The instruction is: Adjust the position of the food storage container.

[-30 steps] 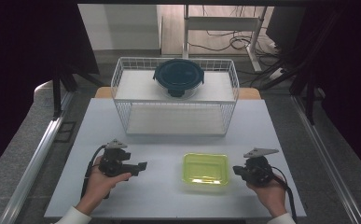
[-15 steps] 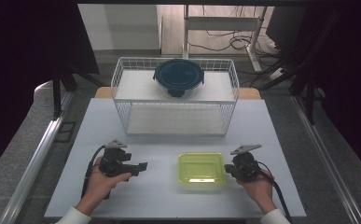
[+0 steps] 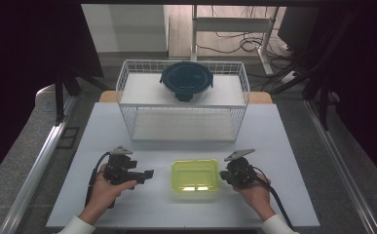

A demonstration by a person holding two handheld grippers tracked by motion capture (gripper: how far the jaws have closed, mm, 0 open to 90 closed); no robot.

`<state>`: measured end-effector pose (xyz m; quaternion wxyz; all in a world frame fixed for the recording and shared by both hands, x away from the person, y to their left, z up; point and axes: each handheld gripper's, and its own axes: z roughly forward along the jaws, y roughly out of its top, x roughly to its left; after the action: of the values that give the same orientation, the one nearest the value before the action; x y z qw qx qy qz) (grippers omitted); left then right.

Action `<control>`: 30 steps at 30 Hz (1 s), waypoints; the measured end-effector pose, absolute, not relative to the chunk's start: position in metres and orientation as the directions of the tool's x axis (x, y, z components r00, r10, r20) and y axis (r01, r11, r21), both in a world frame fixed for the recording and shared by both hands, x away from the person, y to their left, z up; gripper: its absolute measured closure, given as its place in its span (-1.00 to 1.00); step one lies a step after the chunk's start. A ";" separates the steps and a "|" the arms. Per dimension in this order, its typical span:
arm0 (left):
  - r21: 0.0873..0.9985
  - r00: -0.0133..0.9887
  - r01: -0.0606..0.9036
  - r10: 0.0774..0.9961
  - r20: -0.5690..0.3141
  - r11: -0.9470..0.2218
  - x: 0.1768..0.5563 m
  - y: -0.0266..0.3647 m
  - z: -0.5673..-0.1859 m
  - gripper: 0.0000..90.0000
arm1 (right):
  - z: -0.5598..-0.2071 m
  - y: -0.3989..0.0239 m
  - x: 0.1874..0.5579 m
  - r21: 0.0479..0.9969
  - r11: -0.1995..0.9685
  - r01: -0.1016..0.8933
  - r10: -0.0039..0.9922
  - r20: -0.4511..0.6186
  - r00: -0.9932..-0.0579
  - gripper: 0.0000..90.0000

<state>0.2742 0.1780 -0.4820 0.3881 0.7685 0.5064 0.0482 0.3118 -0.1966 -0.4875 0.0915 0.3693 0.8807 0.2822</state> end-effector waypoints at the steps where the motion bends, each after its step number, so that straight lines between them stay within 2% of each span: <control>1: 0.646 0.485 0.740 0.815 -0.317 -0.189 0.274 0.178 -0.482 -0.58 | -0.488 -0.197 0.312 0.565 0.568 0.599 0.702 0.047 -0.710 0.97; 13: 0.642 0.479 0.744 0.816 -0.324 -0.183 0.275 0.180 -0.483 -0.58 | -0.488 -0.189 0.310 0.565 0.582 0.585 0.688 0.042 -0.724 0.98; 22: 0.646 0.477 0.743 0.816 -0.327 -0.175 0.274 0.181 -0.482 -0.58 | -0.473 -0.204 0.309 0.615 0.525 0.589 0.716 0.056 -0.696 0.97; 30: 0.648 0.484 0.739 0.814 -0.321 -0.184 0.273 0.181 -0.482 -0.58 | -0.461 -0.216 0.304 0.657 0.443 0.609 0.714 0.153 -0.684 0.97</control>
<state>0.2734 0.1811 -0.4816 0.3904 0.7678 0.5058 0.0478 0.3044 -0.2164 -0.4612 0.0734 0.3908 0.8463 0.3545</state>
